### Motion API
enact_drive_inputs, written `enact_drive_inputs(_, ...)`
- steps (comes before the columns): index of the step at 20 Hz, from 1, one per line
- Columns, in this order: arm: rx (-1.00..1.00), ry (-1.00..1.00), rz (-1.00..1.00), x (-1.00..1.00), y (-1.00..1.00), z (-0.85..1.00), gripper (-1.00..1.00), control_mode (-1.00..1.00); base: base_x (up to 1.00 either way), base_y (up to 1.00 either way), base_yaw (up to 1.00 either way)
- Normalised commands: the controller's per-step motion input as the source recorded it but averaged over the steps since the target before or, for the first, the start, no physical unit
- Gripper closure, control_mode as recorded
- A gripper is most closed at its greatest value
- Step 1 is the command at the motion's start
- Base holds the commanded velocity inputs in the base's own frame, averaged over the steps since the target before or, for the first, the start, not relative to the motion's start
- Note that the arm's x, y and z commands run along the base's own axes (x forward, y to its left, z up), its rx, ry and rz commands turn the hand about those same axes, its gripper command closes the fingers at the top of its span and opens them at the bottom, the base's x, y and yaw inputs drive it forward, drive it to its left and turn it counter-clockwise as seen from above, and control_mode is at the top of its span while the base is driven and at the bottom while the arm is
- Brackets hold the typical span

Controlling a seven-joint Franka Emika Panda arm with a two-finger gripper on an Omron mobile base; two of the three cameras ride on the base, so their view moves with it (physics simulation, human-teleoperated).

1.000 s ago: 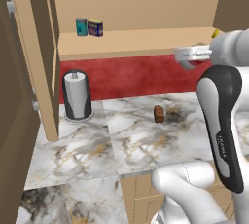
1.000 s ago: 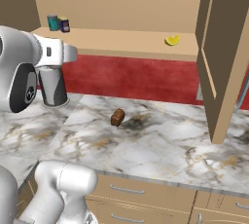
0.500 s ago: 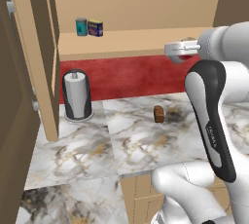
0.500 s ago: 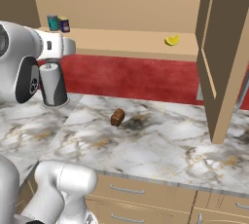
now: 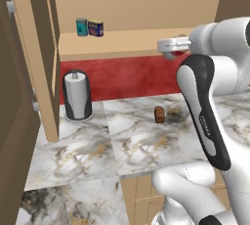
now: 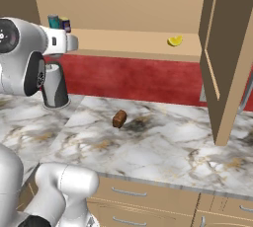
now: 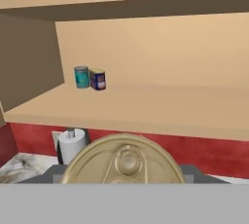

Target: Pick the cans from the counter and place them in their designated side in the cabinet.

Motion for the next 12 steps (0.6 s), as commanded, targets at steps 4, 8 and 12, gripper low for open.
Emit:
enact_drive_inputs(4,0.00,0.00,0.03,0.32,0.12,0.00,1.00,-1.00,0.00,0.00,0.00)
enact_drive_inputs(8,0.00,0.00,0.02,0.30,0.13,0.00,1.00,-1.00,0.00,0.00,0.00)
enact_drive_inputs(12,0.00,-0.01,0.03,0.22,0.02,0.00,1.00,-1.00,0.00,0.00,0.00)
